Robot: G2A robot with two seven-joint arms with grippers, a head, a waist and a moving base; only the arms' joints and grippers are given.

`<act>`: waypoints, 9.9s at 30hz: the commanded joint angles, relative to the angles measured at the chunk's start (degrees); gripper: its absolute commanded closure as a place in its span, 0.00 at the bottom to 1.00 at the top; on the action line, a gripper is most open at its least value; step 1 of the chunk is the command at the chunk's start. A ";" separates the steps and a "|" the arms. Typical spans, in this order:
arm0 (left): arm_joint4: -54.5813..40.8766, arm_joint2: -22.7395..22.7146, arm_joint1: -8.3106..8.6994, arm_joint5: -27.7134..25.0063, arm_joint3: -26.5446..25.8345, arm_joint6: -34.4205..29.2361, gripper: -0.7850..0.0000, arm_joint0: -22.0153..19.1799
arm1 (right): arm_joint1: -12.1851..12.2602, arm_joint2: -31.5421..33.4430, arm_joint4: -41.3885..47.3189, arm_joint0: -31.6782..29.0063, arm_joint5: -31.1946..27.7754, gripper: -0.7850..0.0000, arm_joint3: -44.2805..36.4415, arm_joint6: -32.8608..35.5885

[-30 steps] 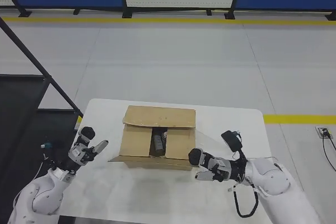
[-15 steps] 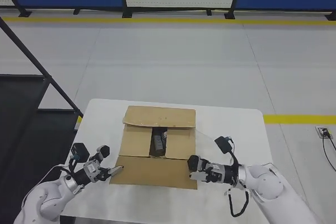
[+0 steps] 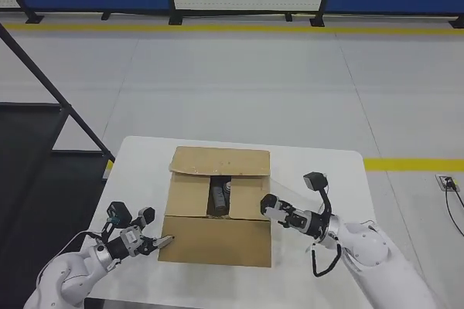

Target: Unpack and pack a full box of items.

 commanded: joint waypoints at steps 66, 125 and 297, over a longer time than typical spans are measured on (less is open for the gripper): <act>4.10 5.22 0.70 9.33 -2.14 7.32 0.00 1.09 | -17.43 -17.46 18.26 34.98 21.30 0.00 40.34 -29.58; -4.05 0.95 1.81 10.72 -0.57 12.44 0.00 2.94 | -30.96 -18.17 13.88 45.39 10.32 0.00 65.71 -11.43; 0.58 -5.16 -1.10 37.20 -12.41 15.56 0.00 7.87 | -25.42 0.94 -8.92 26.47 21.39 0.00 24.89 -6.10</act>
